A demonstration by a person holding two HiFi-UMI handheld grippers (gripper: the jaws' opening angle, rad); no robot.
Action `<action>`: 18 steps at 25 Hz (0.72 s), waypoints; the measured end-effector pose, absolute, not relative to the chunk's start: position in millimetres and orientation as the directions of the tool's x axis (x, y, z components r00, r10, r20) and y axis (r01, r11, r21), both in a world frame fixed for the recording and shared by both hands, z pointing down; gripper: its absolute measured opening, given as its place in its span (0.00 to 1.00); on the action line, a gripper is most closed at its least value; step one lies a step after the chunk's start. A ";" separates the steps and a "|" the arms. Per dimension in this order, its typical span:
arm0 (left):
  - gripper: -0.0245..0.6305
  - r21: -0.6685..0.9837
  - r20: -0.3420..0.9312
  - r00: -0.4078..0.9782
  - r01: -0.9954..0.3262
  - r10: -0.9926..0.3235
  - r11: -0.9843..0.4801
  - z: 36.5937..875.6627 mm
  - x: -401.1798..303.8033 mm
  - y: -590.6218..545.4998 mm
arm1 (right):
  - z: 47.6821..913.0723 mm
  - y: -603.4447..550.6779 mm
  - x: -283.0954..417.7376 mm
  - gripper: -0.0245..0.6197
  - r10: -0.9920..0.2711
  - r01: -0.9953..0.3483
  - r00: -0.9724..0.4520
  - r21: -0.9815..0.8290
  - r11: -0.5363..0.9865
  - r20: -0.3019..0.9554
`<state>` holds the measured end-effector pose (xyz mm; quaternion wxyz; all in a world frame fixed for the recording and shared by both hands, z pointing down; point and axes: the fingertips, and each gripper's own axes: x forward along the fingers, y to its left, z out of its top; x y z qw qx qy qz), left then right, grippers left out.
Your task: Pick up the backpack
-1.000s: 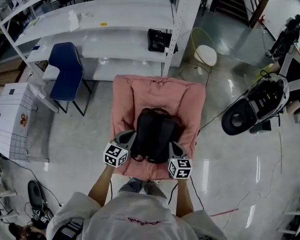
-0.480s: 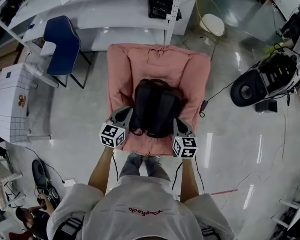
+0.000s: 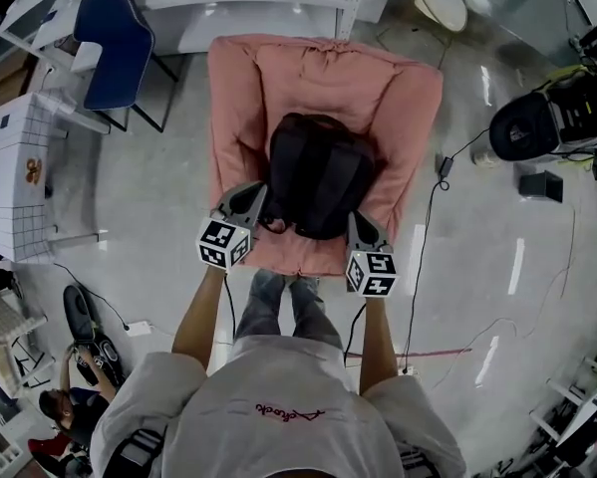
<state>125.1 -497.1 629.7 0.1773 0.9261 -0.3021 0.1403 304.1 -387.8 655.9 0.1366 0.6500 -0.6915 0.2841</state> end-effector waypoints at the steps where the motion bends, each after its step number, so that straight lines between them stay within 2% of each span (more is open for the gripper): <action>1: 0.05 0.247 0.373 0.777 -0.610 -0.507 -0.753 635.6 124.4 -497.4 | 661.5 -387.0 303.7 0.07 -0.816 -0.976 -0.119 -0.217 -0.009 0.566; 18: 0.05 0.281 0.438 0.759 -0.625 -0.482 -0.728 729.7 120.1 -501.4 | 754.0 -375.8 289.6 0.07 -0.746 -0.969 -0.162 -0.247 -0.004 0.647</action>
